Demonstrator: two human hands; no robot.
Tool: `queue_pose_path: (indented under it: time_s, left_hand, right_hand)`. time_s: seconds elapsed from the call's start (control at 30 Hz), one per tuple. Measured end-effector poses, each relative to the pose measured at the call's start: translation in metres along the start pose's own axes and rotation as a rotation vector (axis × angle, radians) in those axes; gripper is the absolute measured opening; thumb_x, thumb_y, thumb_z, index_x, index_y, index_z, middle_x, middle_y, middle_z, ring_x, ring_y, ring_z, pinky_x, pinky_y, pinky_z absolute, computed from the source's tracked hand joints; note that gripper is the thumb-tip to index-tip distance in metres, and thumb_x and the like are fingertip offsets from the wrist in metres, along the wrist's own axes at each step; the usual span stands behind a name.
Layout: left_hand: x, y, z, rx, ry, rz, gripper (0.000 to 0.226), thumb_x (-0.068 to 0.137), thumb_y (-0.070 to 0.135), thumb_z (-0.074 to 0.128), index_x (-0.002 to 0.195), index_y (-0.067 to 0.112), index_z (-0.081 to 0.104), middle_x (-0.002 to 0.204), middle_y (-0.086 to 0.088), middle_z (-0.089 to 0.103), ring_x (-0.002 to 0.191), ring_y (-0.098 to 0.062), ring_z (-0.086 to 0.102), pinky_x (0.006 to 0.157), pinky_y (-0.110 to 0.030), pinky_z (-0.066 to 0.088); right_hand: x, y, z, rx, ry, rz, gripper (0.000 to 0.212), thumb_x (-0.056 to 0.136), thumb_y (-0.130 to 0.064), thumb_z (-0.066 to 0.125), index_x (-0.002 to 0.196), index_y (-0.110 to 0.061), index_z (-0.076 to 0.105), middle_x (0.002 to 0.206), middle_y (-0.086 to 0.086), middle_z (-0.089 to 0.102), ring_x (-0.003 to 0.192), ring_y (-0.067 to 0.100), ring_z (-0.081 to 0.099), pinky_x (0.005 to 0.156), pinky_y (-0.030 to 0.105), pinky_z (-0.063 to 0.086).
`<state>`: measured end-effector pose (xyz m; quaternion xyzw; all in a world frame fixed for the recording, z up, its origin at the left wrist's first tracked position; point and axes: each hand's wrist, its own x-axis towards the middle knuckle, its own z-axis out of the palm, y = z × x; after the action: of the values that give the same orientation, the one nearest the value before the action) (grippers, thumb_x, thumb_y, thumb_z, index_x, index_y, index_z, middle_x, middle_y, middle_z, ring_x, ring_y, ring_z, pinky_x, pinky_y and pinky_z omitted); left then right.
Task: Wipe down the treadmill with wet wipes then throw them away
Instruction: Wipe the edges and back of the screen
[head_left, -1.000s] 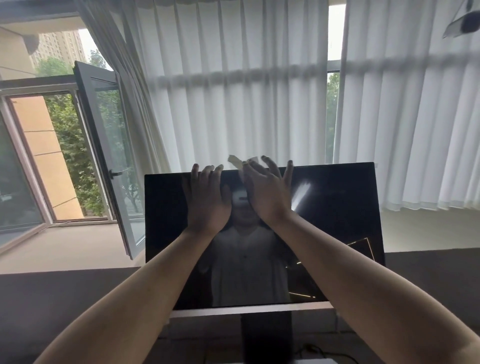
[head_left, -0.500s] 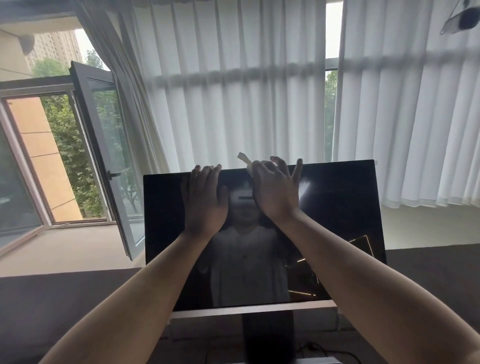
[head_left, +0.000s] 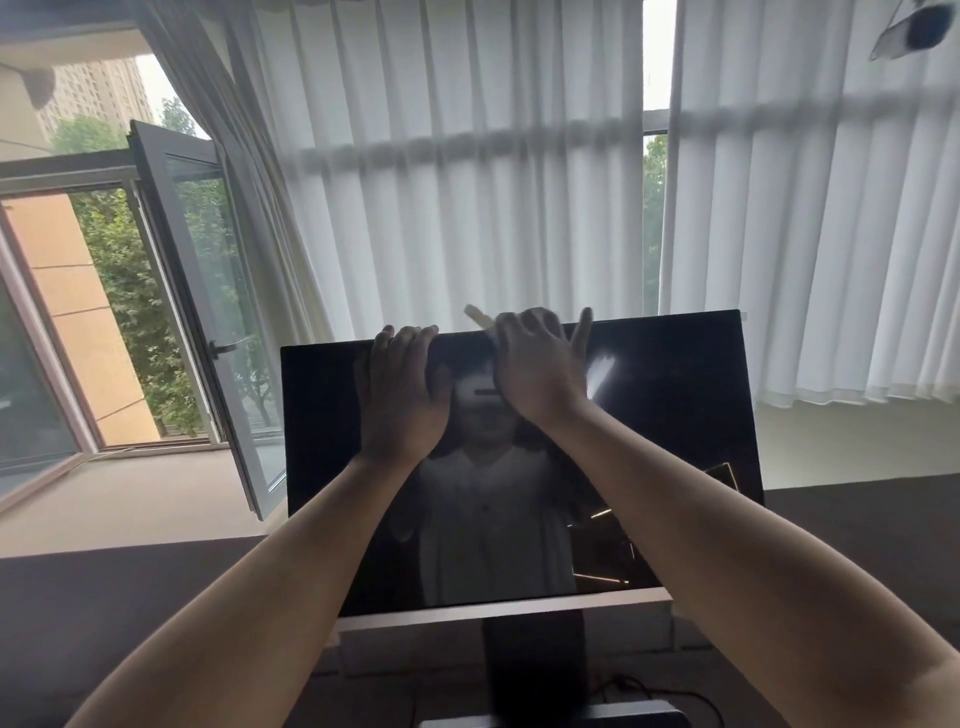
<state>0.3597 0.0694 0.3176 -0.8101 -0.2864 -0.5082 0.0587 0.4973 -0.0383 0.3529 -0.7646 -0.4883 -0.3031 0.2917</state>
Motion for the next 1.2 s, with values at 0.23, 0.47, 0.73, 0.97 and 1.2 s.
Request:
queue_pose_path:
  time_s: [0.23, 0.47, 0.73, 0.97, 1.2]
  left_hand:
    - [0.003, 0.022, -0.004, -0.068, -0.050, -0.148, 0.047, 0.094, 0.023, 0.053, 0.141, 0.017, 0.050, 0.148, -0.002, 0.048, 0.153, -0.028, 0.018, 0.124, -0.052, 0.008]
    - [0.011, 0.058, -0.002, -0.094, -0.052, 0.054, 0.018, 0.098, 0.017, 0.049, 0.112, 0.011, 0.059, 0.116, -0.005, 0.061, 0.122, -0.030, 0.052, 0.109, -0.046, 0.031]
    - [0.007, 0.043, 0.009, -0.039, -0.088, 0.057, 0.058, 0.090, 0.034, 0.040, 0.143, 0.012, 0.049, 0.140, -0.005, 0.054, 0.137, -0.024, 0.042, 0.121, -0.047, 0.022]
    - [0.014, 0.080, 0.021, 0.062, -0.116, 0.136, 0.031, 0.093, 0.027, 0.049, 0.121, 0.015, 0.057, 0.116, -0.001, 0.061, 0.119, -0.024, 0.054, 0.113, -0.051, 0.031]
    - [0.012, 0.084, 0.033, -0.028, -0.048, 0.180, 0.037, 0.093, 0.025, 0.049, 0.125, 0.008, 0.058, 0.122, -0.006, 0.063, 0.118, -0.026, 0.054, 0.108, -0.045, 0.037]
  right_hand:
    - [-0.003, 0.009, 0.002, 0.087, 0.081, 0.084, 0.026, 0.102, -0.024, 0.046, 0.120, -0.023, 0.064, 0.125, -0.001, 0.067, 0.141, 0.021, 0.039, 0.121, 0.063, 0.001]
    - [-0.009, 0.016, -0.005, 0.258, 0.021, -0.186, 0.025, 0.097, -0.023, 0.054, 0.120, -0.030, 0.060, 0.121, -0.013, 0.063, 0.139, 0.021, 0.040, 0.120, 0.060, -0.002]
    - [-0.016, 0.076, -0.012, 0.131, 0.215, 0.121, 0.027, 0.105, -0.028, 0.042, 0.115, -0.021, 0.067, 0.120, -0.004, 0.069, 0.134, 0.023, 0.047, 0.121, 0.062, 0.007]
    - [-0.007, 0.053, -0.007, 0.324, 0.105, -0.038, 0.014, 0.091, -0.010, 0.061, 0.094, -0.022, 0.066, 0.105, -0.008, 0.069, 0.122, 0.019, 0.053, 0.121, 0.057, 0.005]
    - [-0.013, 0.080, -0.020, 0.217, 0.101, -0.057, 0.019, 0.098, -0.022, 0.052, 0.110, -0.028, 0.064, 0.113, -0.014, 0.066, 0.129, 0.015, 0.047, 0.121, 0.061, 0.002]
